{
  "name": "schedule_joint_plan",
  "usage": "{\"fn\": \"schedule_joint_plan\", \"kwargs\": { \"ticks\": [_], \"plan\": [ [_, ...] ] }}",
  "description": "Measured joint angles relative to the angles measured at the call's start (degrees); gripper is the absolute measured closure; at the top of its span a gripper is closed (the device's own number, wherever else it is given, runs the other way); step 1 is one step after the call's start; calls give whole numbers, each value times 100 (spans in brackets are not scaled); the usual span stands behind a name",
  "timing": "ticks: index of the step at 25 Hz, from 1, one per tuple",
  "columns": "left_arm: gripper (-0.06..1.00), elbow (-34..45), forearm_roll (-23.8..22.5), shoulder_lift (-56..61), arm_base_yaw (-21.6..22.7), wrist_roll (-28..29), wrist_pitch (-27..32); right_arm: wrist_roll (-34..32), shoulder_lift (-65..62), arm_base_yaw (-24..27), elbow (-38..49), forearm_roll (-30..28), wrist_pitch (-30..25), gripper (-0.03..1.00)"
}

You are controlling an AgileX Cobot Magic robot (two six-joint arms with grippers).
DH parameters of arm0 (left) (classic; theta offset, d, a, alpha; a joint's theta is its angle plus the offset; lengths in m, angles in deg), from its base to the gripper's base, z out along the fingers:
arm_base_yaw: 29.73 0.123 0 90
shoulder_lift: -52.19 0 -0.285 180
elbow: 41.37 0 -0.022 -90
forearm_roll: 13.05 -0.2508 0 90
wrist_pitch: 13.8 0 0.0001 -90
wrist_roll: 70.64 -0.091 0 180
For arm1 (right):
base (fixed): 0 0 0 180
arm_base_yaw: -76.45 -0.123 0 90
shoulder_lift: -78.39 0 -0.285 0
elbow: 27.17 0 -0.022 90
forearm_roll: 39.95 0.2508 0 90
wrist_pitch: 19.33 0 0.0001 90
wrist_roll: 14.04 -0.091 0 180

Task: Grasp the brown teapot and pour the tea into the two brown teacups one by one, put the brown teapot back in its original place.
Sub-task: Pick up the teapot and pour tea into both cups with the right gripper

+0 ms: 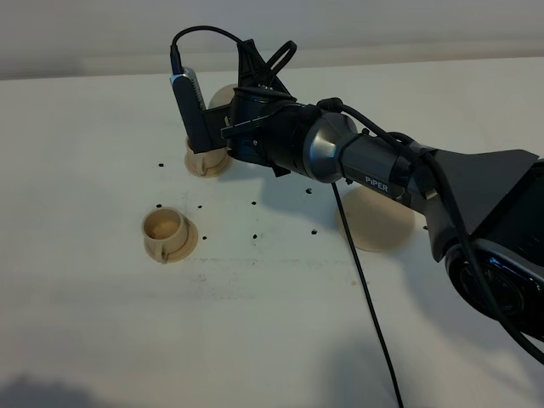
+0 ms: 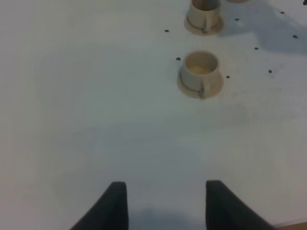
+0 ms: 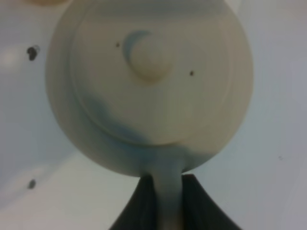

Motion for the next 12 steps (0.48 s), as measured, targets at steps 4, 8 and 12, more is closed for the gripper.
{"fn": "schedule_joint_plan", "kwargs": {
  "ticks": [4,8,12],
  "plan": [
    [59,0,0,0,0,0,0,90,0,17,0,-1,11,88],
    [59,0,0,0,0,0,0,175,0,31,0,-21,11,88],
    [59,0,0,0,0,0,0,202,0,36,0,-67,23,88]
  ]
}}
